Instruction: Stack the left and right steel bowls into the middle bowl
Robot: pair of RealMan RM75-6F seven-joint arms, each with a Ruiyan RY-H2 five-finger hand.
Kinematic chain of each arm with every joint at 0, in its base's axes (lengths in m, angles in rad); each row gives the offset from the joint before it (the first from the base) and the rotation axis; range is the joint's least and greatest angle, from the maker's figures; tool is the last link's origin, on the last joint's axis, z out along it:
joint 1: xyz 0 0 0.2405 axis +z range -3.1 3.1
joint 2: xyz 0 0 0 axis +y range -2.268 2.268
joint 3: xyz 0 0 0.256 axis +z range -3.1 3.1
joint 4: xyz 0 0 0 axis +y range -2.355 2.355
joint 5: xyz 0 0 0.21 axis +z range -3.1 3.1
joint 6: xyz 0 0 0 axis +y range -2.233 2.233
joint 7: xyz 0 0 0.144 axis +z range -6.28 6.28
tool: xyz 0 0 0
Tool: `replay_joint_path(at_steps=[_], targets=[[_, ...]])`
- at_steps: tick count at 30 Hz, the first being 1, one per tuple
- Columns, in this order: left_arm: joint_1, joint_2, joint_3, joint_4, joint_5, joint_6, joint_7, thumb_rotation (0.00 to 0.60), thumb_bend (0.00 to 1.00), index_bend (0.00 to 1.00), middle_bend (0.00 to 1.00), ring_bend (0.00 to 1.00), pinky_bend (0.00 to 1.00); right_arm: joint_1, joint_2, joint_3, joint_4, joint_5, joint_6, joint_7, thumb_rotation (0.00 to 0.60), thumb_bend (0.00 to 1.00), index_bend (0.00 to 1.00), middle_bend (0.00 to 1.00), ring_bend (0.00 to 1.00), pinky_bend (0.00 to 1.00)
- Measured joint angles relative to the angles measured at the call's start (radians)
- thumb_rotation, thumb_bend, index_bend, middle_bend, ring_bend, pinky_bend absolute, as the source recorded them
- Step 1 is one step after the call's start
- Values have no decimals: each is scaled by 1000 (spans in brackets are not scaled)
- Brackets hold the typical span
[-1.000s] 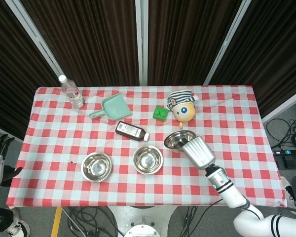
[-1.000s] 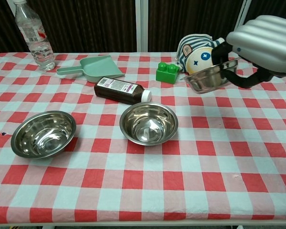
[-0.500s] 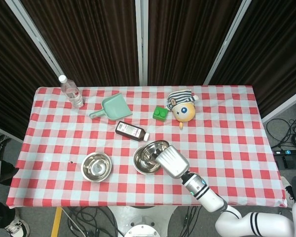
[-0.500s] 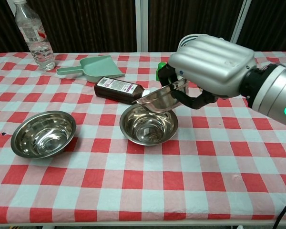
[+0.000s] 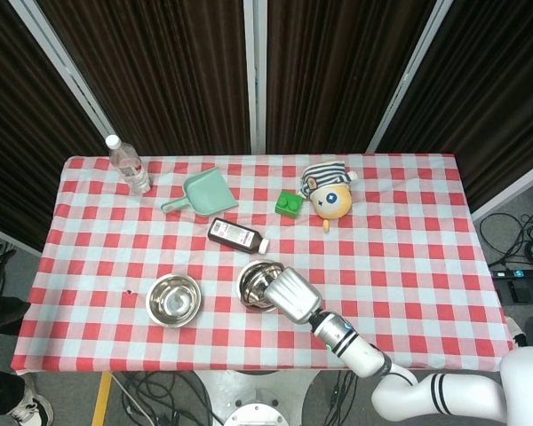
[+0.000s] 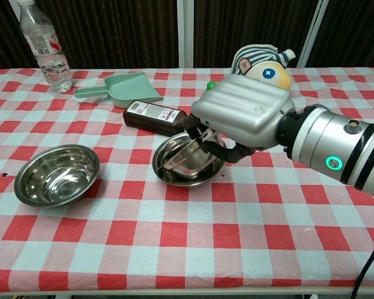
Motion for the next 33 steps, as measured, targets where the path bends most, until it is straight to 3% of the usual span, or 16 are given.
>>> replay_joint_path(at_steps=[3,8,14,20,22,25,27,33], targets=[[0,-1,0,0,1,-1,-2,600,123,199,194,159,234,8,25,-6,-25,25,-17,-7,600,3,301,367,903,891],[0,1,2,-4,7,-1,-3,600,123,199,194,159,234,15,74,-14,-80,84,-31,-41,600,0,223,291,897,885],[-2,3,1,-11,9,-1,8,600,124,199,194,159,234,12,150,-24,-173,119,-6,-79,600,0,192,280,895,882],[-4,9,2,-30,14,-2,4,600,123,199,194,159,234,-39,272,-38,-256,76,108,-58,600,0,188,297,771,804],[-7,13,3,-42,21,-4,7,600,123,199,194,159,234,-69,317,-44,-271,55,157,-34,600,0,192,295,622,706],[-12,20,7,-66,36,-4,23,600,123,199,194,159,234,-132,398,-55,-289,23,249,22,600,0,201,249,288,356],[-16,25,13,-88,52,-4,39,600,123,199,194,159,234,-186,460,-64,-299,14,313,69,600,0,192,187,155,197],[-35,40,40,-159,108,-15,111,600,124,199,194,159,234,-306,583,-88,-301,11,418,241,600,16,149,106,29,32]])
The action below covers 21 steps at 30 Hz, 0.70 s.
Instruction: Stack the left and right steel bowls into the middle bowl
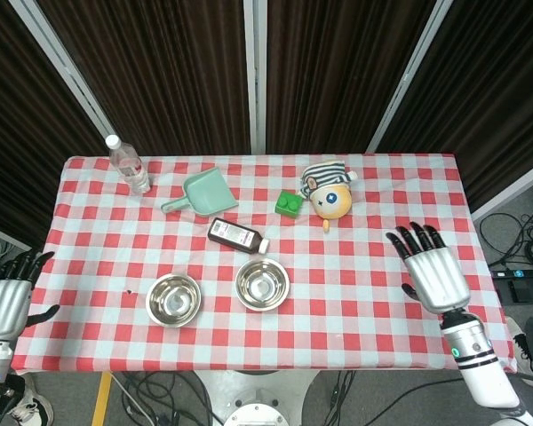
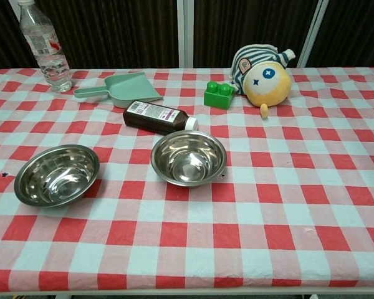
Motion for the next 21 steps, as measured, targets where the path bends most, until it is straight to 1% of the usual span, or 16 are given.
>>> replay_joint_path(at_steps=[6,11,16,18,21], targets=[[-18,11,34,-72,39,-33,89,600,123,199,198,159,234,-80,35,-13,71,-22,50,155,600,16,119,87,3,5],[-28,10,63,-126,60,-64,170,600,123,199,206,159,234,-110,40,-13,109,-49,66,216,600,16,117,86,2,1],[-48,-27,79,-152,72,-106,245,600,123,199,215,159,234,-116,35,-5,140,-53,44,254,600,16,109,85,2,1],[-61,-49,78,-160,69,-130,270,600,123,199,220,159,267,-115,31,2,154,-49,30,266,600,16,106,81,1,1],[-80,-77,78,-166,67,-159,309,600,123,199,227,179,350,-114,27,14,168,-44,21,282,600,17,105,64,0,4]])
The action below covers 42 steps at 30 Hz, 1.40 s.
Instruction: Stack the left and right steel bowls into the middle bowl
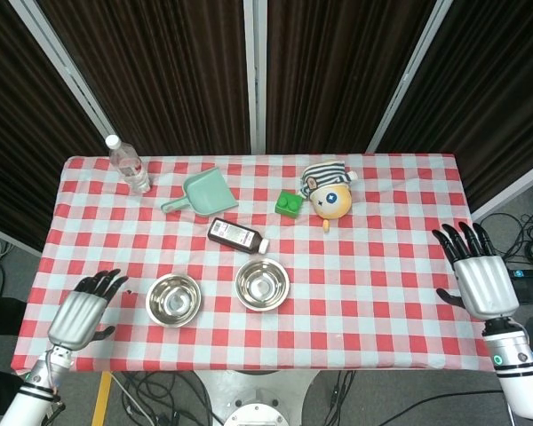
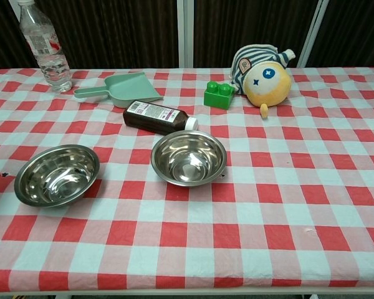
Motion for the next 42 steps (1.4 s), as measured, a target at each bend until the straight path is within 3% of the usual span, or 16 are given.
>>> replay_joint_path(at_steps=[6,12,17,26,42], targets=[[-32,-62,7,10,36,-25,54,600,124,220,257,245,453,-5,8,22,11,24,-9,28,600,18,105,52,0,7],[-37,-90,29,26,98,0,63,600,131,280,329,549,718,-12,28,50,16,54,-15,67,600,24,105,52,0,15],[-25,-106,63,41,138,23,56,600,131,289,344,695,794,-13,31,57,23,65,-35,77,600,26,105,52,0,33],[-32,-175,83,169,169,5,57,600,157,336,370,754,820,-11,23,59,35,81,-72,73,600,26,104,52,0,45],[-77,-294,66,379,211,8,42,600,188,402,433,805,842,-11,17,71,57,108,-106,81,600,27,104,52,0,45]])
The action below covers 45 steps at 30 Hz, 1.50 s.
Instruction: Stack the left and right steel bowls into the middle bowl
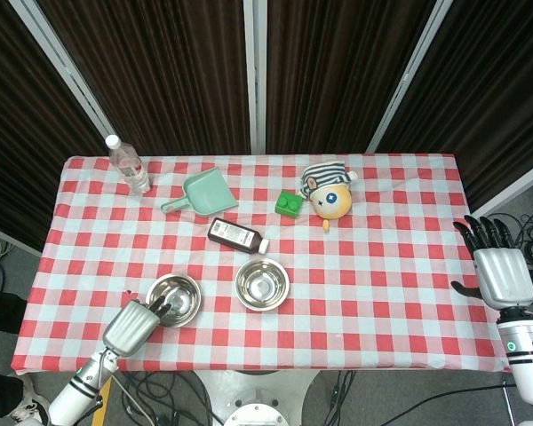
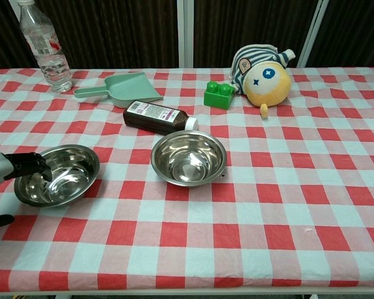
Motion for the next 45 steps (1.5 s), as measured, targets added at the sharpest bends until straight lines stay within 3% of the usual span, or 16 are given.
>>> replay_joint_path(at_steps=[11,30,39,45], targets=[[-21,-59,0,105,16,17,-46,600,215,478,509,853,876,-1,4,7,7,11,-13,8,600,32,104,52,0,50],[-31,-165,16,306,46,98,-134,600,355,680,688,951,958,-7,10,15,20,18,-23,35,600,34,104,58,0,58],[-38,-186,21,351,57,129,-164,600,379,708,720,974,972,-11,12,18,18,15,-19,41,600,36,102,59,0,58],[-60,-174,6,320,60,140,-157,600,380,711,722,981,976,-14,23,24,6,7,-6,49,600,41,102,59,0,59]])
